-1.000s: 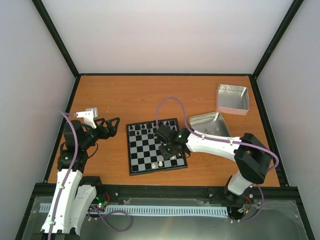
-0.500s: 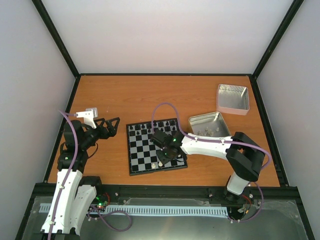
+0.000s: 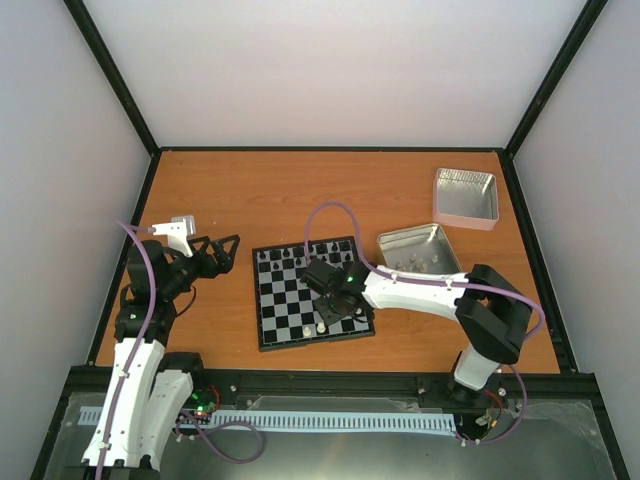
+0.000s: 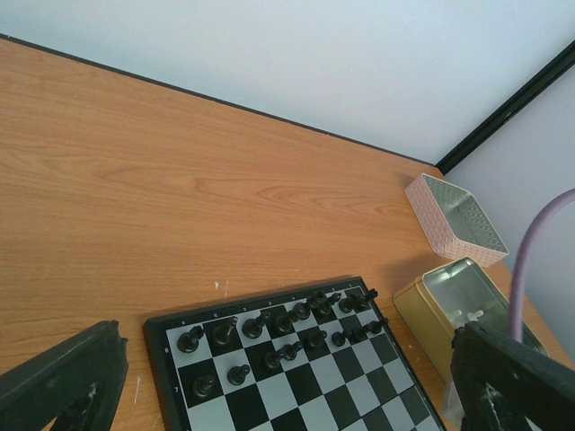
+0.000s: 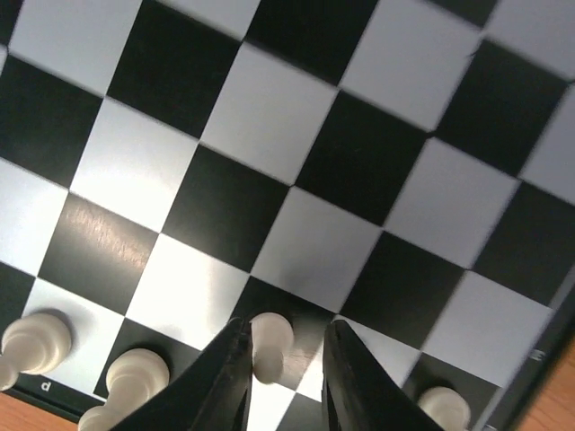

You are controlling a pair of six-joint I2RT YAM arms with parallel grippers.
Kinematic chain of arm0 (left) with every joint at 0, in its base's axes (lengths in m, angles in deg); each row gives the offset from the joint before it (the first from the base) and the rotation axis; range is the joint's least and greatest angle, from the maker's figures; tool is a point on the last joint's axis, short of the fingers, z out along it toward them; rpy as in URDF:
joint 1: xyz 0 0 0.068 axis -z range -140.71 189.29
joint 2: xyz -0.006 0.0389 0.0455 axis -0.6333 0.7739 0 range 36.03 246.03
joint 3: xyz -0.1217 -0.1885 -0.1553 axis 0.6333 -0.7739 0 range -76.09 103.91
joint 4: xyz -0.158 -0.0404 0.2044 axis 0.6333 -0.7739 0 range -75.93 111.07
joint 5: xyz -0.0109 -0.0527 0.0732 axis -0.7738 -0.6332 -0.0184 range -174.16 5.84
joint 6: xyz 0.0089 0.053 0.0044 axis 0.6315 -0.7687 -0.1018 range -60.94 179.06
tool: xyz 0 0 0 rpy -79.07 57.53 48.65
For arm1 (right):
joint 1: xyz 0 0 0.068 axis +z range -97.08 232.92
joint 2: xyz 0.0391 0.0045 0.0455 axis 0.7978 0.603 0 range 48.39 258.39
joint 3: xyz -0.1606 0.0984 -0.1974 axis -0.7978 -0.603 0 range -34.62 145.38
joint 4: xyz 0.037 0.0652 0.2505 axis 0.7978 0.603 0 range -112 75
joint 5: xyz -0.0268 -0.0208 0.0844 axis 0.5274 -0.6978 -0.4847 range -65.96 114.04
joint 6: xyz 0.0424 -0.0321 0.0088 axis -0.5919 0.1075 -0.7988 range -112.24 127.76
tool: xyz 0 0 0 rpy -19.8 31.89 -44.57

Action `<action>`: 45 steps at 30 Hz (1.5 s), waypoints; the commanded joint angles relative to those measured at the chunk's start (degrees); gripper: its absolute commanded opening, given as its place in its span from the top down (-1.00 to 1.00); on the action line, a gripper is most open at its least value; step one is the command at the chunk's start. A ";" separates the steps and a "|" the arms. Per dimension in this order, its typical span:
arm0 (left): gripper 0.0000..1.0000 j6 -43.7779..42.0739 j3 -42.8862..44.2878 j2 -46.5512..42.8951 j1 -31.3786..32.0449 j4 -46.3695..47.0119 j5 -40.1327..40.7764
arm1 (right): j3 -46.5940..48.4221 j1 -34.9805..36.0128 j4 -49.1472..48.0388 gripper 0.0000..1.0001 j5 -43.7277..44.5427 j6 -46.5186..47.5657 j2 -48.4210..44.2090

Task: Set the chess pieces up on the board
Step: Place the chess piece on the chessboard, then pick up the chess piece from the storage box.

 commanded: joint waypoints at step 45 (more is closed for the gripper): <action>-1.00 -0.22 0.65 -0.49 0.23 0.75 -0.26 | -1.53 -45.68 -8.70 0.55 3.74 5.10 2.90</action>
